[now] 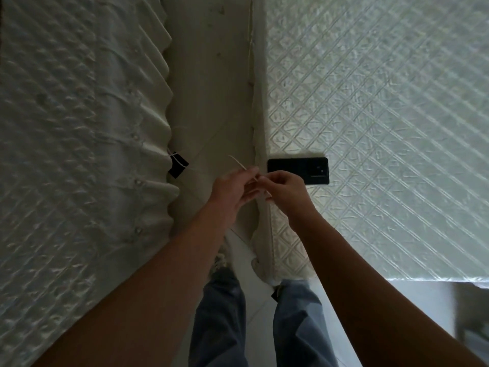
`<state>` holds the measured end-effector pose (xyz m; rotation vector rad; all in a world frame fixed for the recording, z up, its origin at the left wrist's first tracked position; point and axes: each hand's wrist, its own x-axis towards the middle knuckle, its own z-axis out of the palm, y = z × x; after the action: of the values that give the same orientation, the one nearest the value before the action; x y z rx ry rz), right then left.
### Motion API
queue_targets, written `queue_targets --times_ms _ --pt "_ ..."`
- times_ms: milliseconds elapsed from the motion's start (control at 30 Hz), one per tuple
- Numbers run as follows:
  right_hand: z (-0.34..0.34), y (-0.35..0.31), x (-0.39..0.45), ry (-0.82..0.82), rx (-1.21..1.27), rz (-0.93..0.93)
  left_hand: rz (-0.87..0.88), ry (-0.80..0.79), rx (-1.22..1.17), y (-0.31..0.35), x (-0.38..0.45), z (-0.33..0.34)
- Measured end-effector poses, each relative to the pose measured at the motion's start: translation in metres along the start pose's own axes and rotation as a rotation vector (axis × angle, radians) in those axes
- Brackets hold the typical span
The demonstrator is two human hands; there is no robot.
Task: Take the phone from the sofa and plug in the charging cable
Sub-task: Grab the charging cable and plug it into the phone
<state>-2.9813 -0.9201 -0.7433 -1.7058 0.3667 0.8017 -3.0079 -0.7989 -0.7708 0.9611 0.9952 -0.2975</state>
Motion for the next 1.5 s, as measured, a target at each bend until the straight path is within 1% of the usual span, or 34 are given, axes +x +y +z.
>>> queue_targets --times_ms 100,200,300,433,600,667,733,800,867,933,1067,1233,1500 --pt "-0.007 0.008 0.006 -0.038 0.026 0.055 0.019 0.067 -0.051 0.001 0.01 -0.002" --pt "-0.011 0.013 0.014 -0.055 0.018 0.064 0.005 0.07 -0.074 0.003 0.018 -0.004" --pt "-0.013 0.015 0.023 -0.011 -0.043 0.023 -0.051 0.031 0.016 0.0 0.022 -0.003" --pt "-0.013 0.019 0.041 0.027 -0.144 -0.018 -0.113 -0.007 0.197 -0.009 0.028 0.002" --pt "-0.013 0.028 0.062 0.038 -0.35 -0.054 -0.151 -0.007 0.263 -0.011 0.042 0.005" --pt "-0.011 0.03 0.069 0.054 -0.381 -0.062 -0.157 0.017 0.226 -0.011 0.05 0.006" --pt "-0.009 0.032 0.076 0.085 -0.384 -0.053 -0.162 0.079 0.146 -0.012 0.06 0.006" --pt "-0.01 0.035 0.082 0.13 -0.364 -0.035 -0.167 0.147 0.076 -0.015 0.069 0.005" --pt "-0.012 0.037 0.086 0.167 -0.33 -0.012 -0.173 0.177 0.049 -0.02 0.076 0.003" --pt "-0.015 0.039 0.09 0.183 -0.304 0.006 -0.183 0.185 0.025 -0.025 0.081 0.002" --pt "-0.019 0.039 0.096 0.167 -0.227 0.072 -0.182 0.186 -0.042 -0.033 0.09 0.007" --pt "-0.022 0.036 0.096 0.134 -0.198 0.099 -0.204 0.218 -0.188 -0.04 0.093 0.016" --pt "-0.022 0.035 0.097 0.124 -0.187 0.12 -0.201 0.19 -0.235 -0.042 0.088 0.017"
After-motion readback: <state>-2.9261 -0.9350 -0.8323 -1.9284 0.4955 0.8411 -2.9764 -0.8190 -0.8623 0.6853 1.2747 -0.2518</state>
